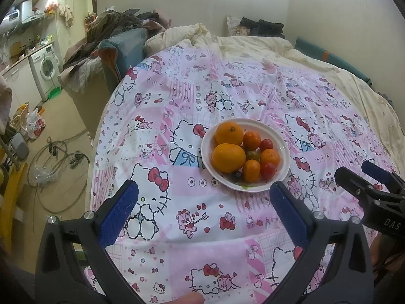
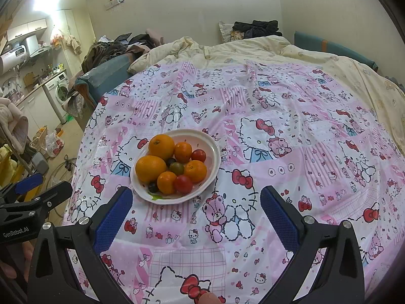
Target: Organize fruits
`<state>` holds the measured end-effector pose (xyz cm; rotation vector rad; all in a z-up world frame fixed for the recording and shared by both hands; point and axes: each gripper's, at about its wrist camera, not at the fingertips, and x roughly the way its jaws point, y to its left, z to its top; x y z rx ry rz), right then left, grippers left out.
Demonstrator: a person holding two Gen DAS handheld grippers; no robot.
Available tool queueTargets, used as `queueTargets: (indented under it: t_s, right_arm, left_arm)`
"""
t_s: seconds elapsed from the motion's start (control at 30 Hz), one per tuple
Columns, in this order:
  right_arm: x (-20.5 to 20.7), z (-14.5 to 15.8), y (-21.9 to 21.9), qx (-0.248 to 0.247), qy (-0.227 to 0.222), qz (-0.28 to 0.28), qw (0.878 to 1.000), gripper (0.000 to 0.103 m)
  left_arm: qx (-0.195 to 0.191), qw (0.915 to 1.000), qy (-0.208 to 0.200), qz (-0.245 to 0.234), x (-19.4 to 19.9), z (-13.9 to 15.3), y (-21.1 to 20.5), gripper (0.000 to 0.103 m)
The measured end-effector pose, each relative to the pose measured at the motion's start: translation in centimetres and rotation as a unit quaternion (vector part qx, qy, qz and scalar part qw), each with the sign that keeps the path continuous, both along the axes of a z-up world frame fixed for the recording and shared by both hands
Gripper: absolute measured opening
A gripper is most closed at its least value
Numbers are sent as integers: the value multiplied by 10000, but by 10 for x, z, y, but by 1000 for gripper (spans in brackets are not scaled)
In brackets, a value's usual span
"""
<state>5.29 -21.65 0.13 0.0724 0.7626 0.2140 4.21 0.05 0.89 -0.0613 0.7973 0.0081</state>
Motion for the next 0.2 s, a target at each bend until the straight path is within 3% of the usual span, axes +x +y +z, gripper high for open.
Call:
queueTargets:
  t_s: [0.2]
  right_arm:
    - [0,1,0,17,-2,12,10000,103]
  left_arm:
    - [14,10000,-20,-16,-1,0,-1,102]
